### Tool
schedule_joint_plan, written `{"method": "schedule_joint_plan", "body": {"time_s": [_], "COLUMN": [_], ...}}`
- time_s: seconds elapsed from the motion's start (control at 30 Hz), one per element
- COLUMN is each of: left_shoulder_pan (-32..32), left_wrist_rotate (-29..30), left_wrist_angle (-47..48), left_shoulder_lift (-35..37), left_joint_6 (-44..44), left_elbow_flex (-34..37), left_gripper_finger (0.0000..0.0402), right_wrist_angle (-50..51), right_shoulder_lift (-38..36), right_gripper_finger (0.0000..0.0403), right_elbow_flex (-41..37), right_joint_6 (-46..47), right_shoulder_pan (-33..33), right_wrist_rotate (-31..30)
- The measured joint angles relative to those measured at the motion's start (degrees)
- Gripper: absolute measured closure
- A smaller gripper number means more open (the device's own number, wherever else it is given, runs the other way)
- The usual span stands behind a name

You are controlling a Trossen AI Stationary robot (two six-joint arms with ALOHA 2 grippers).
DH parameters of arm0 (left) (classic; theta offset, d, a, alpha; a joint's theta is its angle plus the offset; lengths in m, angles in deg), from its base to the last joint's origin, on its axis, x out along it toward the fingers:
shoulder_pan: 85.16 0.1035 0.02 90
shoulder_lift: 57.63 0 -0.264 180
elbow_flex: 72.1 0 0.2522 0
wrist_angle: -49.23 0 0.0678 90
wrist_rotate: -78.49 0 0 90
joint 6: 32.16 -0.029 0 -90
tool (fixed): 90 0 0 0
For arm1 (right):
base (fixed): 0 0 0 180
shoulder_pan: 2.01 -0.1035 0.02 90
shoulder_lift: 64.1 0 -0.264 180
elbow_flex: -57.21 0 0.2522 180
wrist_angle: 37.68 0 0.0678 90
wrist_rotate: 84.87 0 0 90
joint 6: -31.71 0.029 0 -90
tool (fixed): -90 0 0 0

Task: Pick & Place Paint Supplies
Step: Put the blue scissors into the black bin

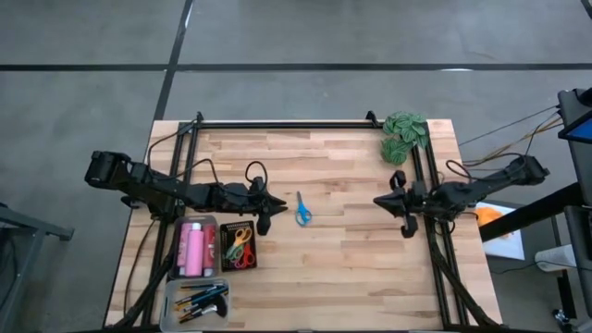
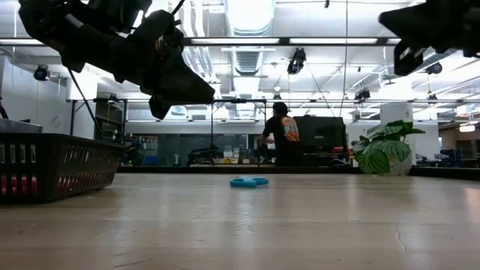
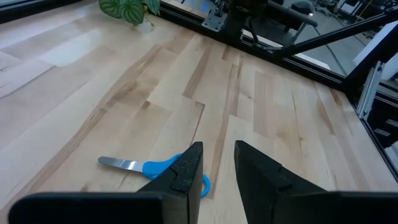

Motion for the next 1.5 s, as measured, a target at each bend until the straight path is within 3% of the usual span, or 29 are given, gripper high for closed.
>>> {"method": "schedule_joint_plan", "body": {"time_s": [0.17, 0.4, 0.67, 1.33, 1.5], "left_shoulder_pan": [0.0, 0.0, 0.0, 0.0, 0.0], "left_wrist_rotate": [0.0, 0.0, 0.0, 0.0, 0.0], "left_wrist_angle": [0.0, 0.0, 0.0, -0.3, -0.6], "left_shoulder_lift": [0.0, 0.0, 0.0, 0.0, 0.0], "left_joint_6": [0.0, 0.0, 0.0, 0.4, 5.9], "left_elbow_flex": [0.0, 0.0, 0.0, 0.0, 0.0], "left_gripper_finger": [0.0308, 0.0308, 0.0308, 0.0308, 0.0308], "right_wrist_angle": [1.1, 10.2, 17.1, 17.2, 17.2], "right_shoulder_lift": [-7.0, -12.4, -12.4, -12.3, -12.3], "right_gripper_finger": [0.0394, 0.0394, 0.0394, 0.0394, 0.0394], "right_elbow_flex": [-3.1, -3.7, -3.7, -3.7, -3.7], "right_joint_6": [0.6, 0.7, 0.5, 0.4, 0.4], "right_shoulder_pan": [0.0, 0.0, 0.0, 0.0, 0.0], "right_wrist_rotate": [1.6, 1.6, 1.6, 1.6, 1.5]}}
